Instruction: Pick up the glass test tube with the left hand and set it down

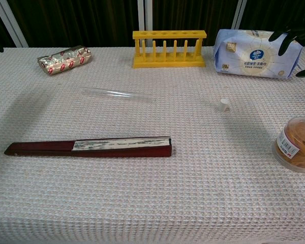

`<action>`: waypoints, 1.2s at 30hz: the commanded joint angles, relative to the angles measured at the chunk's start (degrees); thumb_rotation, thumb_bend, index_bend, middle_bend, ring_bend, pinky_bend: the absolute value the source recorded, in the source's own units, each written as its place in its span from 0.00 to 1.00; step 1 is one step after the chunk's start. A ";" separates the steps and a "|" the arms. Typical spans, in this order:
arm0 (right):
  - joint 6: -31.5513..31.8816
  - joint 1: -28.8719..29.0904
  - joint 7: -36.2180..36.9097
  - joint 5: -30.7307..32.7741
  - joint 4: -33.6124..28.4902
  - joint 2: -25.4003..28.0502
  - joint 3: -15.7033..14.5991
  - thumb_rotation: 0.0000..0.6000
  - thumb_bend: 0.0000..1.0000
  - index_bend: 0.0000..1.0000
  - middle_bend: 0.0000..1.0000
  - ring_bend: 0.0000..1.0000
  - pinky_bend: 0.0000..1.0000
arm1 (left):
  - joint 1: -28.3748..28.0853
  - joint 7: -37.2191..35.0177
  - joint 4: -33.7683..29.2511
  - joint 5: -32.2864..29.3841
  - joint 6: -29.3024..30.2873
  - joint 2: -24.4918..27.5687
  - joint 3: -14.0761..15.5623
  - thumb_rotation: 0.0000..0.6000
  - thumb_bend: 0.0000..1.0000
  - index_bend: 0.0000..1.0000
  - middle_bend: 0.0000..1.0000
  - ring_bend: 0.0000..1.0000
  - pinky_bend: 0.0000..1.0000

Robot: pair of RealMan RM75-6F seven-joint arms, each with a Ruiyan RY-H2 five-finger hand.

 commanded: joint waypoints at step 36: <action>24.53 -14.25 20.32 -20.15 9.20 -8.07 -4.78 1.00 0.21 0.15 0.25 0.06 0.13 | -13.74 1.42 34.11 20.23 11.42 -42.43 -1.22 1.00 0.00 0.31 0.23 0.15 0.18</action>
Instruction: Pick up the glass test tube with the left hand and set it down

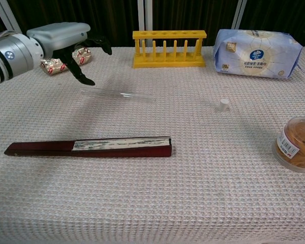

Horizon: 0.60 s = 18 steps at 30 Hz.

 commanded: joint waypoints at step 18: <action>-0.49 -0.57 2.55 -0.15 2.72 -1.00 0.10 1.00 0.21 0.15 0.25 0.06 0.13 | -7.51 9.53 10.73 -10.83 -7.21 -13.35 -2.72 1.00 0.16 0.40 0.23 0.15 0.18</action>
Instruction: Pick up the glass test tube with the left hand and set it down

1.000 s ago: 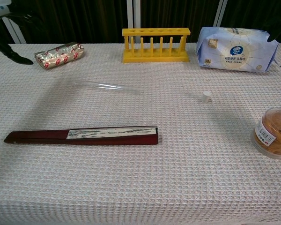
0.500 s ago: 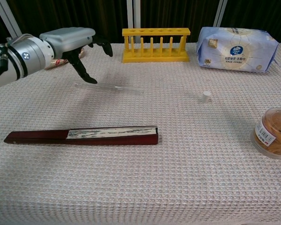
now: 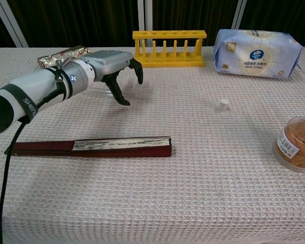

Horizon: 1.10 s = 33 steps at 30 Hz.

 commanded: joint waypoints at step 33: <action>-0.23 -0.58 3.36 -1.05 2.20 -0.84 -0.16 1.00 0.21 0.15 0.25 0.06 0.12 | -0.48 5.35 1.16 -9.92 -2.47 -0.34 -0.16 1.00 0.38 0.52 0.24 0.15 0.19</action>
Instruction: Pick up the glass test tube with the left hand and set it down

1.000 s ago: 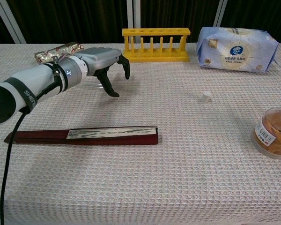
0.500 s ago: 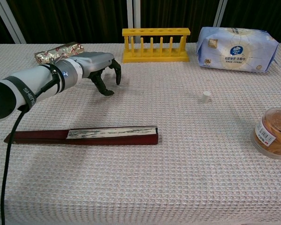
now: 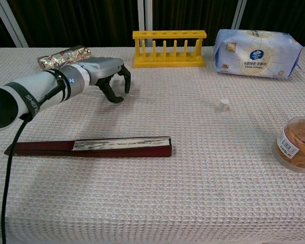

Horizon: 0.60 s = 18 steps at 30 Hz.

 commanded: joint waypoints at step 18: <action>-3.81 2.74 -1.53 -2.24 -0.87 -0.52 -0.75 1.00 0.23 0.15 0.26 0.06 0.13 | 8.42 -18.05 -3.84 14.15 15.08 2.99 2.03 1.00 0.38 0.59 0.53 0.38 0.34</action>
